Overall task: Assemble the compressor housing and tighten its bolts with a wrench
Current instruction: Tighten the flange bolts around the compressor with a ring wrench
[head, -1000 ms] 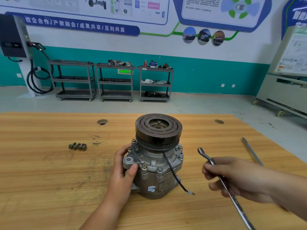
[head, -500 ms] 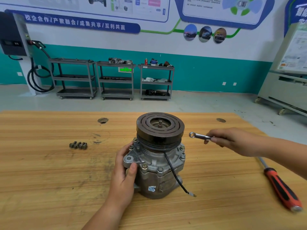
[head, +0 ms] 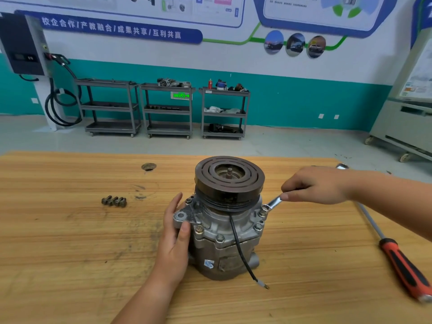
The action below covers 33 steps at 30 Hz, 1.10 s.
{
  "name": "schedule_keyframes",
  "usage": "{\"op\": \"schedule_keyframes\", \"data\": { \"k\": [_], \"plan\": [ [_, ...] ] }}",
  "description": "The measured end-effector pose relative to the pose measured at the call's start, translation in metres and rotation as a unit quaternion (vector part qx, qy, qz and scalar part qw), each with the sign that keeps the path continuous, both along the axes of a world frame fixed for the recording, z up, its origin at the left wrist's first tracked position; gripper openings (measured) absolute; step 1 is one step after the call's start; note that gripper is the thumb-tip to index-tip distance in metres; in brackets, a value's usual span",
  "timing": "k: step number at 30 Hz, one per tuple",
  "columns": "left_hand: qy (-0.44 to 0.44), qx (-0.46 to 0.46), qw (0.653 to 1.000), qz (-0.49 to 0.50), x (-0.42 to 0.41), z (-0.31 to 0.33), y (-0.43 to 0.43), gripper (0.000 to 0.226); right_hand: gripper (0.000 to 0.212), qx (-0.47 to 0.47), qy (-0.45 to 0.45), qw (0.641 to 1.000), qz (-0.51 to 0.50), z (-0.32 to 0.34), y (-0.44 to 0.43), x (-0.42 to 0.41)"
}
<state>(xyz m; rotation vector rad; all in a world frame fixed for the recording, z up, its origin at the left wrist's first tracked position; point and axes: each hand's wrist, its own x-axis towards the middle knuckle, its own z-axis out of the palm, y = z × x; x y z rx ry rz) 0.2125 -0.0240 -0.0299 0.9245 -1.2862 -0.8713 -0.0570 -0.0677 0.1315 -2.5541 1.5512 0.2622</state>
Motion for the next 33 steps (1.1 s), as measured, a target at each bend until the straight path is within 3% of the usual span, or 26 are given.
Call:
{"op": "schedule_keyframes", "data": {
  "k": [5,8,12,14,16,18,20,21,24,26,29,31,33],
  "plan": [
    [0.011,-0.006,1.000,-0.001,0.000,-0.002,0.001,0.060,0.040,0.035,0.049,0.998,-0.017,0.006,-0.003,0.018],
    [0.018,0.003,1.000,-0.013,0.000,-0.002,0.000,0.058,0.038,0.055,0.056,0.996,-0.050,0.009,0.000,0.023],
    [0.010,0.008,1.000,-0.012,0.001,-0.002,0.001,0.058,0.049,0.097,0.041,0.988,-0.109,0.006,0.013,0.019],
    [0.016,0.019,0.999,-0.020,0.002,-0.004,0.000,0.058,0.051,0.141,-0.017,0.977,-0.161,-0.004,0.028,0.015],
    [0.019,0.021,0.999,-0.035,0.003,-0.003,0.000,0.062,0.049,0.232,-0.164,0.925,-0.251,-0.017,0.045,0.011],
    [0.021,0.020,0.998,-0.054,0.004,-0.002,0.000,0.067,0.045,0.319,-0.316,0.834,-0.321,-0.027,0.061,0.015],
    [0.021,0.021,0.998,-0.058,0.003,-0.002,-0.001,0.063,0.042,0.345,-0.379,0.791,-0.335,-0.029,0.070,0.018],
    [0.026,0.023,0.998,-0.054,0.003,-0.002,-0.001,0.055,0.040,0.328,-0.369,0.805,-0.330,-0.029,0.072,0.020],
    [0.037,0.026,0.998,-0.046,0.002,-0.001,0.000,0.043,0.041,0.172,-0.182,0.936,-0.248,-0.024,0.072,0.024],
    [0.040,0.027,0.998,-0.045,0.002,-0.001,0.001,0.046,0.042,0.127,-0.112,0.961,-0.217,-0.015,0.065,0.024],
    [0.050,0.030,0.997,-0.048,0.002,-0.001,0.002,0.047,0.037,0.240,-0.203,0.908,-0.276,-0.003,0.060,0.026],
    [0.051,0.032,0.997,-0.048,0.003,-0.001,0.002,0.043,0.035,0.337,-0.323,0.819,-0.333,-0.006,0.068,0.031],
    [0.053,0.042,0.997,-0.048,0.004,0.000,0.003,0.038,0.038,0.403,-0.460,0.697,-0.375,-0.019,0.082,0.039]
  ]
}}
